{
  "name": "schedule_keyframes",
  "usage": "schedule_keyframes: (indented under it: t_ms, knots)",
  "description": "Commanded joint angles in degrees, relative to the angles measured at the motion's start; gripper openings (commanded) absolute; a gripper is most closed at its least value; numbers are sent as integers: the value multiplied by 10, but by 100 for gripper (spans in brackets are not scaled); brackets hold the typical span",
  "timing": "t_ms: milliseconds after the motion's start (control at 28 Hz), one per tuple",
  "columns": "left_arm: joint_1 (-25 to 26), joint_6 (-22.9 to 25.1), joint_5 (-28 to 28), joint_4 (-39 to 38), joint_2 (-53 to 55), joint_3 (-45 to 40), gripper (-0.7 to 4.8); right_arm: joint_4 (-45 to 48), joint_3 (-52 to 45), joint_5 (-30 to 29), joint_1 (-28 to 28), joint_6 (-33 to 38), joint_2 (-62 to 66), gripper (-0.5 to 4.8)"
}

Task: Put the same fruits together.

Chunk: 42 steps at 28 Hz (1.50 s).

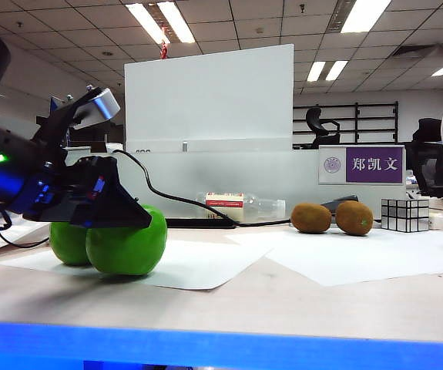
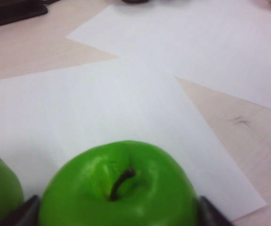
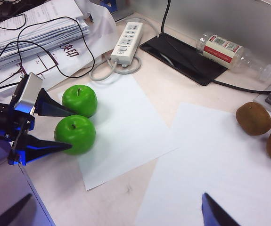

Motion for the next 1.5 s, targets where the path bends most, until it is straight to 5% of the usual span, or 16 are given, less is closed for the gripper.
schedule_keyframes:
  t_ms: [36, 750, 1000, 1035, 1107, 1142, 1178, 1285, 1321, 1428, 1464, 1499]
  knots:
    - [0, 3, -6, 5, 0, 2, 479, 9, 2, -2, 1, 3, -2, 479]
    - [0, -47, 4, 83, -1, 10, 479, 9, 2, -2, 1, 3, -2, 479]
    - [-1, -121, 123, 122, -16, 26, 479, 3, 2, -16, 1, 5, -2, 479]
    - [-1, -130, 141, 135, -23, 28, 454, 0, 2, -17, 1, 5, -3, 479]
    - [-1, -144, 170, 165, -50, 31, 128, -2, 2, -16, 1, 6, -7, 479]
    - [-1, -148, 175, 175, -66, 33, 35, -3, 2, -16, 1, 8, -14, 479]
    - [-1, -150, 174, 181, -93, 34, -8, -2, 2, -16, 1, 9, -20, 479]
    - [0, -151, 136, 167, -177, 38, -5, 9, 2, -16, 1, 10, -49, 479]
    - [0, -146, 122, 154, -206, 38, -5, 12, 2, -16, 1, 10, -60, 422]
    - [15, -130, 87, 65, -311, 42, -5, 25, 2, -16, 1, 9, -96, 34]
    - [25, -130, 79, 15, -355, 43, -5, 26, 2, -16, 1, 9, -106, -14]
    - [33, -129, 72, -30, -391, 46, -5, 26, 2, -14, 1, 10, -118, -2]
